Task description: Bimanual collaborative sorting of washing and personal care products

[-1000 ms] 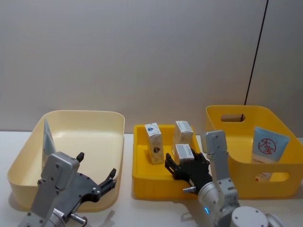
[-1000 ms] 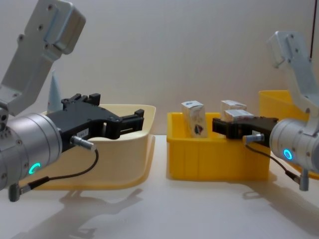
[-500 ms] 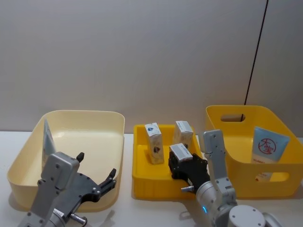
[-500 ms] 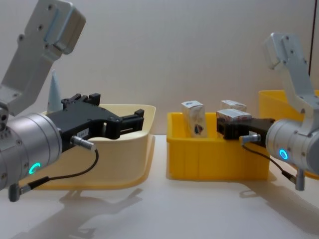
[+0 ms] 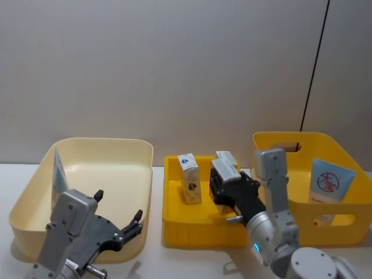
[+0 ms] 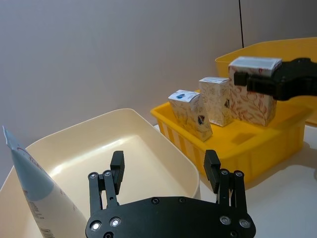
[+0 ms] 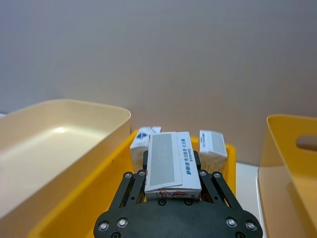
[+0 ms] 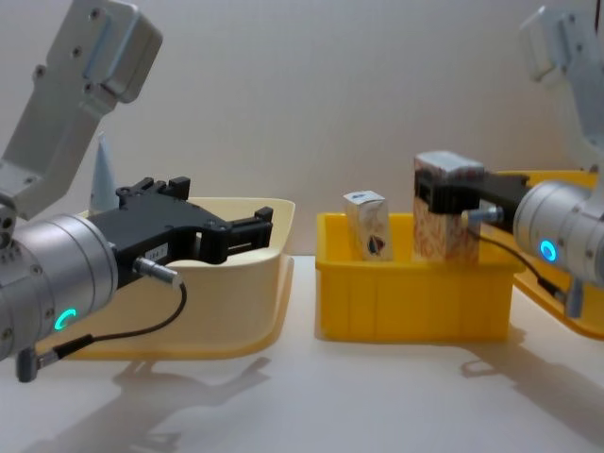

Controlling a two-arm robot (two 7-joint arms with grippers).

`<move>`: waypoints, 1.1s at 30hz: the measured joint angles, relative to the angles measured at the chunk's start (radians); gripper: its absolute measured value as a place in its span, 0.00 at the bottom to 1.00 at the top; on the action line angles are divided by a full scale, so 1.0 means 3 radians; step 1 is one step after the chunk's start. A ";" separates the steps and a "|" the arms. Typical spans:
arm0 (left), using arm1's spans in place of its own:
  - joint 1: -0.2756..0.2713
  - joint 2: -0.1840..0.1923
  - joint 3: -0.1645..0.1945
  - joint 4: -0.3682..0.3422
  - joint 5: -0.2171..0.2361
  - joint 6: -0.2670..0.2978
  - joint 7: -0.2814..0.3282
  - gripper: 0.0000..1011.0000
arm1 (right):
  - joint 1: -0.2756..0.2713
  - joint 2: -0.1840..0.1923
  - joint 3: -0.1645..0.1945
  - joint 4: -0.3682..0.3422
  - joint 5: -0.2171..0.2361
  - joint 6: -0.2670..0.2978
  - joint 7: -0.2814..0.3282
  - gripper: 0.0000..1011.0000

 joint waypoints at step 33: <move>0.0000 0.0000 0.0000 0.0000 0.0000 0.0000 0.0000 0.99 | 0.0007 0.0188 0.0679 -0.0841 -0.0003 -0.0482 -0.0180 0.39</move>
